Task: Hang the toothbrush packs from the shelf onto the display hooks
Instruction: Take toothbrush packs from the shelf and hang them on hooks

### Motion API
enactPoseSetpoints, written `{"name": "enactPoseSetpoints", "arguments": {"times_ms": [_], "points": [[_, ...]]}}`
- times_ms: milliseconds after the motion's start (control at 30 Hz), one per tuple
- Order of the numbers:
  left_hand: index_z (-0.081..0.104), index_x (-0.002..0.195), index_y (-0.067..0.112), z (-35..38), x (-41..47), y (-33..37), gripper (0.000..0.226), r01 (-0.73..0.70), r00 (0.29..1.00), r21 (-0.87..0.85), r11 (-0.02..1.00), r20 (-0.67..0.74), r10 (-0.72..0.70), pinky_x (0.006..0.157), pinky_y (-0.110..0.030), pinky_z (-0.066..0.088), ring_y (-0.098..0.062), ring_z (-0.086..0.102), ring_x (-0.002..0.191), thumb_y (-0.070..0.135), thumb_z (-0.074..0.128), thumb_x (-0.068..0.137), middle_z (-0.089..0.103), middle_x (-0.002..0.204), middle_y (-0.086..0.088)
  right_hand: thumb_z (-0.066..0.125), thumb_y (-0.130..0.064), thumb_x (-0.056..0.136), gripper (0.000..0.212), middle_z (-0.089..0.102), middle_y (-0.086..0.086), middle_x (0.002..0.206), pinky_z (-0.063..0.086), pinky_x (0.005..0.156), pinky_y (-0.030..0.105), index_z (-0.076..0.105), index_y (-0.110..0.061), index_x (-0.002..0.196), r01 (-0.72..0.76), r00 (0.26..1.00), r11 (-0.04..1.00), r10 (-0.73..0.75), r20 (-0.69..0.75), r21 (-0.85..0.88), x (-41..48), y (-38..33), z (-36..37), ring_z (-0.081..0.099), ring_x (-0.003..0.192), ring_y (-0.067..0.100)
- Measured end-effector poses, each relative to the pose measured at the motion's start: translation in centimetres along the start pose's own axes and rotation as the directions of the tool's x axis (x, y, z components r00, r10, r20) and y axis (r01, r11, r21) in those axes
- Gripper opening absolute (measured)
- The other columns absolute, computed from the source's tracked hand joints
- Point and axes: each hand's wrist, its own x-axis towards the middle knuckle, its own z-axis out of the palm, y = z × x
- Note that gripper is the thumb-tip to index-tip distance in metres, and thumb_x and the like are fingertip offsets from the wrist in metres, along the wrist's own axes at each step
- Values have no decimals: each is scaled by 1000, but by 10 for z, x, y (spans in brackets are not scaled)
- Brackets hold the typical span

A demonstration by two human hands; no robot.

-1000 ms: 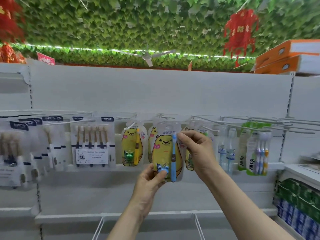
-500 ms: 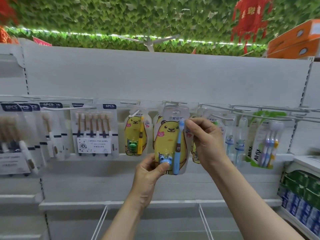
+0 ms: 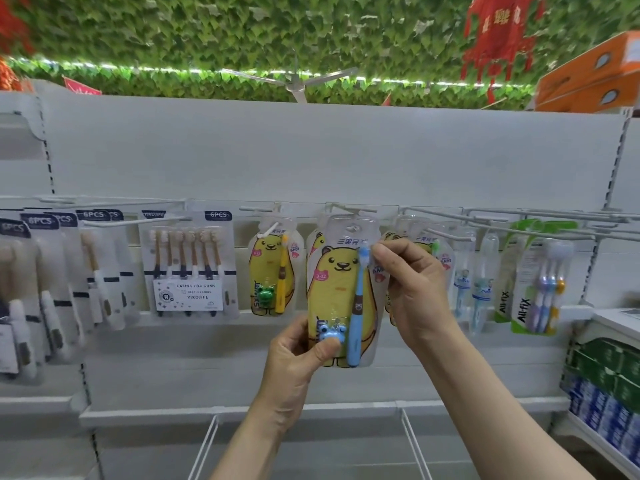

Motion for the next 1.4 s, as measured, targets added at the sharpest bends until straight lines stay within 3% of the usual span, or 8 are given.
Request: {"name": "enactPoseSetpoints", "arguments": {"times_ms": [300, 533, 633, 733, 833, 933, 1200, 1400], "points": [[76, 104, 24, 1, -11, 4, 63, -7, 998, -25, 1000, 68, 9, 81, -40, 59, -34, 69, 103, 45, 96, 48, 72, 111, -18, 90, -52, 56, 42, 67, 11, 85, 45, 95, 63, 76, -19, 78, -33, 999, 998, 33, -10, 52, -5, -2, 3, 58, 91, 33], [76, 103, 29, 3, -9, 3, 49, -17, 998, 27, 999, 53, 16, 82, -40, 59, -33, 70, 101, 35, 90, 56, 73, 108, -15, 91, -52, 54, 46, 67, 12, 85, 48, 88, 54, 75, -17, 79, -40, 998, 998, 42, -40, 47, -4, -1, -1, 58, 89, 33], [76, 103, 26, 1, -7, 0, 42, -10, 999, 2, 1000, 42, 10, 85, -42, 58, -33, 70, 103, 27, 82, 61, 73, 110, -16, 90, -40, 64, 32, 69, 13, 86, 50, 88, 52, 75, -16, 79, -93, 993, 994, 97, -69, 61, 0, 4, -3, 61, 89, 33], [75, 104, 20, -3, 2, -4, 40, 8, 1000, 47, 999, -30, -6, 90, -49, 56, -35, 69, 104, 30, 86, 66, 73, 110, -16, 82, -27, 78, 14, 72, 17, 92, 53, 87, 50, 76, -16, 84, -155, 982, 988, 151, -113, -28, 6, 10, -3, 65, 89, 31], [72, 106, 13, -7, 16, -12, 38, 61, 993, 123, 991, -109, -48, 92, -51, 55, -33, 69, 103, 26, 82, 72, 75, 103, -11, 75, -23, 87, 9, 72, 5, 83, 54, 64, 30, 75, -16, 92, -186, 978, 971, 169, -120, -152, 15, 16, -4, 64, 78, 16], [70, 106, 15, -10, 34, -18, 29, 110, 987, 184, 977, -135, -85, 86, -44, 58, -29, 71, 98, 22, 76, 78, 77, 98, -5, 71, -15, 89, 7, 69, -3, 79, 47, 56, 15, 73, -13, 96, -193, 975, 956, 161, -152, -221, 26, 27, -6, 62, 69, 4], [69, 97, 12, -28, 83, -32, 16, 188, 966, 288, 939, -226, -124, 84, -43, 58, -24, 70, 90, 15, 77, 84, 76, 89, -6, 76, -18, 87, 22, 70, 4, 88, 45, 65, 17, 67, -8, 105, -254, 959, 887, 178, -222, -387, 62, 45, -2, 64, 75, 5], [68, 97, 14, -34, 94, -37, 17, 185, 970, 323, 928, -214, -119, 71, -28, 55, -18, 69, 86, 15, 77, 83, 75, 90, -4, 76, -18, 86, 19, 73, 10, 98, 47, 71, 23, 69, -10, 102, -262, 953, 871, 165, -254, -415, 67, 52, -3, 66, 87, 14]]}}
